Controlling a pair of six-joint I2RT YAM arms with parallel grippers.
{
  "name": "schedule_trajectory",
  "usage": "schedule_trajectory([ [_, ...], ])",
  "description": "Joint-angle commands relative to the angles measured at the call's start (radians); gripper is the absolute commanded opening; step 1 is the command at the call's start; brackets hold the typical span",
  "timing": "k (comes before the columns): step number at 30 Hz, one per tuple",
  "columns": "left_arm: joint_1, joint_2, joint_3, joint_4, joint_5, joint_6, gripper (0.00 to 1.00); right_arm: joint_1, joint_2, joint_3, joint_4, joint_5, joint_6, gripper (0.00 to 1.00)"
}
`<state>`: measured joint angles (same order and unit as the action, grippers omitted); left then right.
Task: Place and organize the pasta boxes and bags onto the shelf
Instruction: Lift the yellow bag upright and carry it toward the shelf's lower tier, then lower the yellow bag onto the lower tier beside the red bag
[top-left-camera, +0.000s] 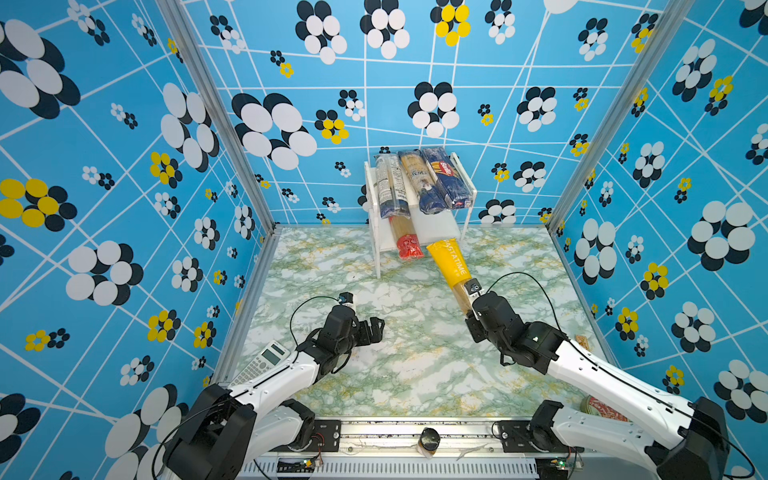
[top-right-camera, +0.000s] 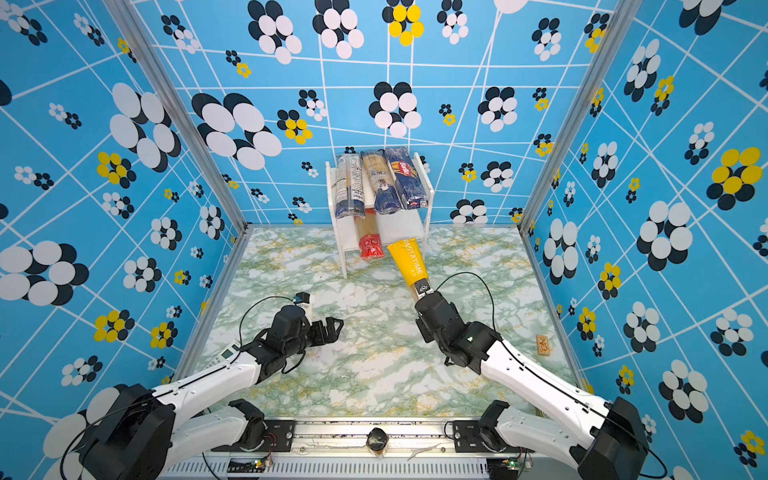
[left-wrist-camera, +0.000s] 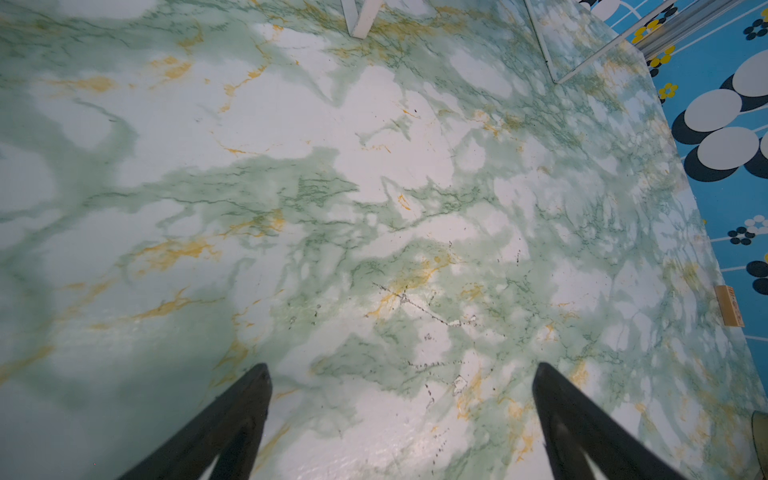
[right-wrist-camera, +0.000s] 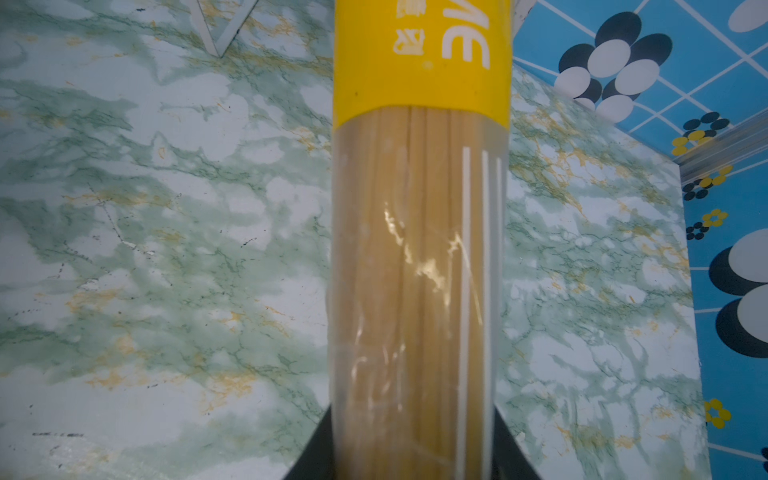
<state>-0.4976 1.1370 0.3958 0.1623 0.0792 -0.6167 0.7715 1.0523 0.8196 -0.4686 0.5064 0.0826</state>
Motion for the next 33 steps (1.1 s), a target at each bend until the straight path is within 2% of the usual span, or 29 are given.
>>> schedule_trajectory([
  [1, -0.004, 0.005, 0.021, 0.011, 0.008, 0.017, 0.99, -0.019, -0.024, 0.079, 0.154, 0.073, -0.020, 0.00],
  [16, -0.004, 0.004, 0.032, 0.008, 0.021, 0.022, 0.99, -0.083, 0.213, 0.228, 0.346, 0.086, -0.162, 0.00],
  [24, -0.004, -0.032, 0.016, -0.009, 0.010, 0.028, 0.99, -0.097, 0.352, 0.342, 0.391, 0.094, -0.153, 0.00],
  [33, -0.003, -0.054, -0.008, -0.010, 0.005, 0.035, 0.99, -0.116, 0.440, 0.420, 0.437, 0.089, -0.115, 0.00],
])
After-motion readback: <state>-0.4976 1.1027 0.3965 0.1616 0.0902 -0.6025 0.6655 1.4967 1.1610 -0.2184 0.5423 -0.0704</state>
